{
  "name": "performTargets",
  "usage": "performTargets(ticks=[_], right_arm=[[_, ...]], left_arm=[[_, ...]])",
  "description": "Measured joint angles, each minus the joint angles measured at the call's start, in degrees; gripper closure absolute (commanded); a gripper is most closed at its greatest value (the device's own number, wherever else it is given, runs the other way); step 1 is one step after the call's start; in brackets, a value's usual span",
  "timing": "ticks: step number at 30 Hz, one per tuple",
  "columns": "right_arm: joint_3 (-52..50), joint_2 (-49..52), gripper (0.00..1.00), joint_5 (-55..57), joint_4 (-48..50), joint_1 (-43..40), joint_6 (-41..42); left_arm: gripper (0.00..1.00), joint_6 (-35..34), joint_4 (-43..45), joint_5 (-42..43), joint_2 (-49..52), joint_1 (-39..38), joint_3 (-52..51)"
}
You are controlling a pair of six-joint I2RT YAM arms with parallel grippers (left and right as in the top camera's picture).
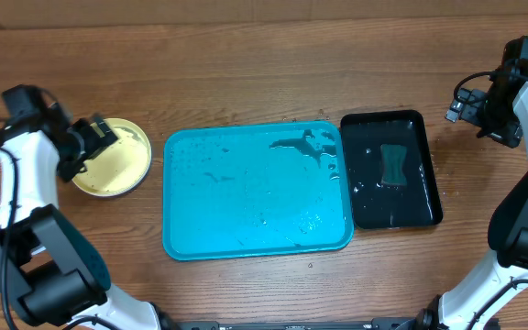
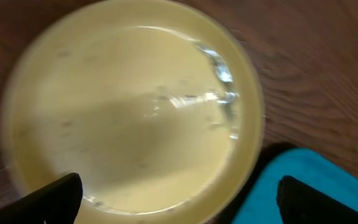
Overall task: Clean dirty plates on tray and stack at the side
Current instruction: 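Open the left gripper and lift it off the plate stack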
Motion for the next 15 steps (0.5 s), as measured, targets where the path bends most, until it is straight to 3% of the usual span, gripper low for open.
performTargets(ticks=[5, 15], right_arm=[[0.0, 0.0, 0.0, 0.0, 0.0, 0.0, 0.0], [0.0, 0.0, 0.0, 0.0, 0.0, 0.0, 0.0]], left_arm=[[0.0, 4.3, 1.6, 4.6, 0.0, -6.9, 0.0], [0.0, 6.0, 1.7, 5.5, 0.0, -15.2, 0.0]])
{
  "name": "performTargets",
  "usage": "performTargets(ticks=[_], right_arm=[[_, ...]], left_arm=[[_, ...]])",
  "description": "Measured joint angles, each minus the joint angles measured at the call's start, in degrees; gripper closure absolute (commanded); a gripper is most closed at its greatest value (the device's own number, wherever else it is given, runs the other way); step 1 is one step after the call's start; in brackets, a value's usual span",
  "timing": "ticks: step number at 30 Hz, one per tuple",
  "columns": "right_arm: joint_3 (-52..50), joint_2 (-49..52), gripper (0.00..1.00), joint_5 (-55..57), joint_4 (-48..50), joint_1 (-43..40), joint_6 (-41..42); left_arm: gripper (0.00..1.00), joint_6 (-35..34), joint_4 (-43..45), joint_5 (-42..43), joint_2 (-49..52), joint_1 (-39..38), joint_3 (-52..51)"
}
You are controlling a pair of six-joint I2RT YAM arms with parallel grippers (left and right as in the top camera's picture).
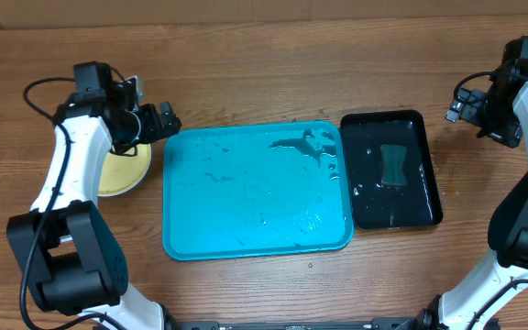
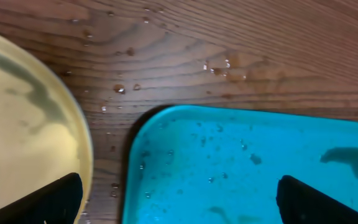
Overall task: Clean dirty plates on tray and stack at the side
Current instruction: 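Open the left gripper and lift it off the plate stack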
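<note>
A pale yellow plate [image 1: 122,170] lies on the wood just left of the wet blue tray [image 1: 255,188], partly hidden under my left arm. The left wrist view shows the plate's rim [image 2: 39,124] at the left and the tray's corner [image 2: 241,168] below. My left gripper [image 1: 145,124] hangs open over the gap between plate and tray, holding nothing. My right gripper [image 1: 475,105] is at the far right edge of the table, away from everything; its jaws cannot be made out.
A black tray [image 1: 392,170] holding water and a green sponge [image 1: 393,164] stands to the right of the blue tray. Water drops [image 2: 120,88] dot the wood between the plate and the blue tray.
My left gripper has moved from over the plate toward the far right, and now hangs over the blue tray's left far corner. The plate stays on the wood. The right arm is unchanged.
</note>
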Motion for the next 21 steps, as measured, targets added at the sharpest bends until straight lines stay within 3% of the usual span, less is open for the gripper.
performTargets(ticks=[21], right_arm=[[0.0, 0.0, 0.0, 0.0, 0.0, 0.0, 0.0]], left_arm=[[0.0, 0.1, 0.0, 0.2, 0.0, -0.8, 0.0]])
